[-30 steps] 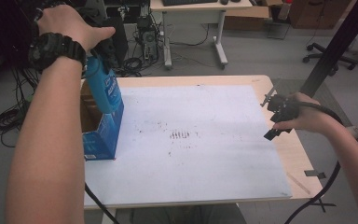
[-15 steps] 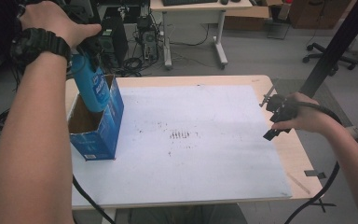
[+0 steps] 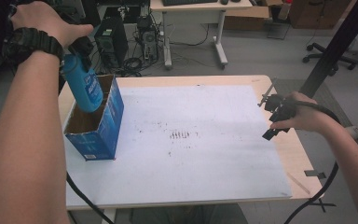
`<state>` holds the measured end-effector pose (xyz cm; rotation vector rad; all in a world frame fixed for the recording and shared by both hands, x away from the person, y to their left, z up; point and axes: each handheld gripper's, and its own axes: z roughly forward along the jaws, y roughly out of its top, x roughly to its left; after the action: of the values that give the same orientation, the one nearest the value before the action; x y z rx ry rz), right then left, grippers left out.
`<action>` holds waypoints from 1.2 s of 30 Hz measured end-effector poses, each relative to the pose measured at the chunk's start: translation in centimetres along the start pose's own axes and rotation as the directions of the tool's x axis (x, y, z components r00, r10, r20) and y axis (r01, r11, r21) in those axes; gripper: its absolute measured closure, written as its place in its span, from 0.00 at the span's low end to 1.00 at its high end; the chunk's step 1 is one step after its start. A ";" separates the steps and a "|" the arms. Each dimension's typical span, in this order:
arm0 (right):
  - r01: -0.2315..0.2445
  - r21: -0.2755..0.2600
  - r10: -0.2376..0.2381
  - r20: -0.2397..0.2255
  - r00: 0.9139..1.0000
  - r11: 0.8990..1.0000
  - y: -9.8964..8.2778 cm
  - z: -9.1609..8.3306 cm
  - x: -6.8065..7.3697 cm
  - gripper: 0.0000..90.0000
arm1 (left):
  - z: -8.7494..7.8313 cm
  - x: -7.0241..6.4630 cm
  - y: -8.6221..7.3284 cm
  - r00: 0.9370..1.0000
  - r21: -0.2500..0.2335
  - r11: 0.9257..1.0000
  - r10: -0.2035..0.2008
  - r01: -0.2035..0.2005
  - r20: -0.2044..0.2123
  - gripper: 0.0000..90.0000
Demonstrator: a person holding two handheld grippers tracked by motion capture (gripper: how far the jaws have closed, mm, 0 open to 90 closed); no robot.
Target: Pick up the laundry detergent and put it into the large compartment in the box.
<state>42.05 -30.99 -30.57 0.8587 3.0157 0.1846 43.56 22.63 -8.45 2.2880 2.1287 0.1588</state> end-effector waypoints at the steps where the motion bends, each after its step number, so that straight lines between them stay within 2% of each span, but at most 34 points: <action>1: 0.001 0.000 -0.001 0.000 1.000 1.000 0.0 0.0 0.0 0.15 | 0.0 0.2 0.0 1.000 0.002 1.000 -0.005 0.005 0.000 0.42; 16: -0.007 0.009 0.007 -0.003 1.000 1.000 -0.3 0.3 -0.1 0.15 | 1.0 1.4 0.0 0.999 0.014 0.999 -0.035 0.035 -0.026 0.42; 25: -0.013 0.012 0.013 -0.002 1.000 1.000 -0.4 0.2 -0.3 0.15 | 1.2 1.8 0.0 0.999 0.013 0.999 -0.040 0.040 -0.022 0.42; 36: -0.010 0.019 0.010 0.000 1.000 1.000 -0.3 0.3 -0.1 0.15 | 2.3 2.2 -0.2 0.999 0.016 0.999 -0.045 0.045 -0.011 0.42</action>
<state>42.02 -31.30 -30.87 0.8750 3.0183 0.1569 43.76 25.01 -10.60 2.2509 2.1924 0.1544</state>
